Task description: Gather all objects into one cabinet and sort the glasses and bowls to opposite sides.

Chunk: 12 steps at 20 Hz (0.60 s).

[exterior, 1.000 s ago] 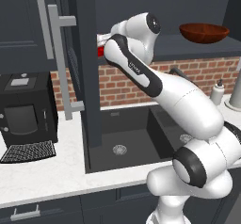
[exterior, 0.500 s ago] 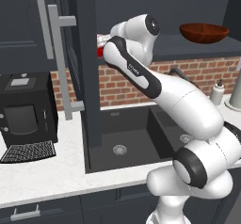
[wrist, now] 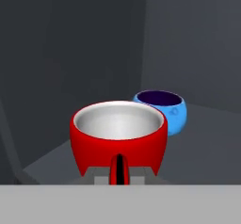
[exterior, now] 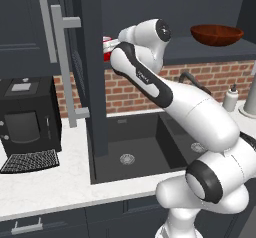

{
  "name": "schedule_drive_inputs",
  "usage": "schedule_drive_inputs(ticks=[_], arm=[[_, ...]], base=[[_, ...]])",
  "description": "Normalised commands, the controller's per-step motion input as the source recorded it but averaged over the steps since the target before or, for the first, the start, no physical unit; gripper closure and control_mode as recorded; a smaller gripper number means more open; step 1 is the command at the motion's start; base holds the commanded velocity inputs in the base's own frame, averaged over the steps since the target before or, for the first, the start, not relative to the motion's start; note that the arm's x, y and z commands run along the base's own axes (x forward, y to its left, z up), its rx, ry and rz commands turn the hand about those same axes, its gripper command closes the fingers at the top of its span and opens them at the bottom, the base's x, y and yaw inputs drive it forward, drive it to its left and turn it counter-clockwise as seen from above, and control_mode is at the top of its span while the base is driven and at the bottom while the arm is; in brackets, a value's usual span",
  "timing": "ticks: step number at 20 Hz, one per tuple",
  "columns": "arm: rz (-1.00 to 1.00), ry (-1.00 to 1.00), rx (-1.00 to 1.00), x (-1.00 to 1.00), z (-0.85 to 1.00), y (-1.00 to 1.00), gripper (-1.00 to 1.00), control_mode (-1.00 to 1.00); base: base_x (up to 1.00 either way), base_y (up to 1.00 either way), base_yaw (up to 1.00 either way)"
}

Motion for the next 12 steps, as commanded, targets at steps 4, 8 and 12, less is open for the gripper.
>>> schedule_drive_inputs(ticks=[4,8,12], arm=[[0.00,0.00,0.02,0.12,0.00,-0.08,1.00,-1.00],[-0.01,0.00,0.01,0.24,0.00,-0.05,1.00,-1.00],[-0.02,0.00,0.00,0.23,0.00,-0.02,1.00,-1.00]], base=[[0.00,0.00,0.00],[0.00,0.00,0.00],[0.00,0.00,0.00]])
